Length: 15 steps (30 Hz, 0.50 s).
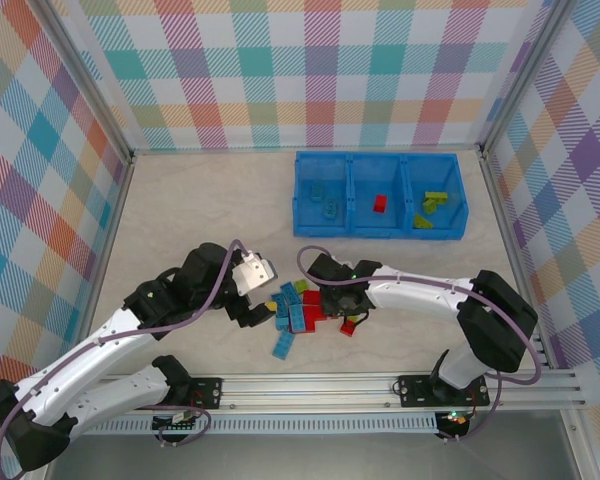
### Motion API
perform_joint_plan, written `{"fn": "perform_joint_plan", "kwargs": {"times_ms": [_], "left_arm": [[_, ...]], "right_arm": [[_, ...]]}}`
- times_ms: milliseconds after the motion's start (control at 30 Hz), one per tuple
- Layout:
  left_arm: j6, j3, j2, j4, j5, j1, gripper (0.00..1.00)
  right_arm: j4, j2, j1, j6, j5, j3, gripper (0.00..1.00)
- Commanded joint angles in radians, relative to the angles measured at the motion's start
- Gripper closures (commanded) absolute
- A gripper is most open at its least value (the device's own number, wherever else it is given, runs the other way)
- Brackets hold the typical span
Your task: Sort the legos into containers by color
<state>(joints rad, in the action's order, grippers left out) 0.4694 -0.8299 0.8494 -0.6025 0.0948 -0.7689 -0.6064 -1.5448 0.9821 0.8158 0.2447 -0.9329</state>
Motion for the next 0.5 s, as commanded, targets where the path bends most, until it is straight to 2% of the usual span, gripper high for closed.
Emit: {"fn": "perform_joint_plan", "kwargs": {"times_ms": [0, 300, 400, 467], "left_arm": [[0.019, 0.009, -0.008, -0.013, -0.005, 0.002, 0.0], [0.021, 0.016, -0.015, -0.009, -0.003, 0.002, 0.0], [0.023, 0.018, -0.016, -0.01, 0.001, 0.002, 0.0], [0.03, 0.022, -0.019, -0.011, 0.014, 0.002, 0.0]], "right_arm": [[0.027, -0.019, 0.009, 0.008, -0.009, -0.028, 0.59], [0.043, -0.097, 0.009, -0.003, 0.005, -0.014, 0.6], [0.039, -0.108, 0.009, -0.004, 0.018, -0.021, 0.66], [0.037, -0.092, 0.009, -0.006, 0.026, -0.021, 0.74]]}}
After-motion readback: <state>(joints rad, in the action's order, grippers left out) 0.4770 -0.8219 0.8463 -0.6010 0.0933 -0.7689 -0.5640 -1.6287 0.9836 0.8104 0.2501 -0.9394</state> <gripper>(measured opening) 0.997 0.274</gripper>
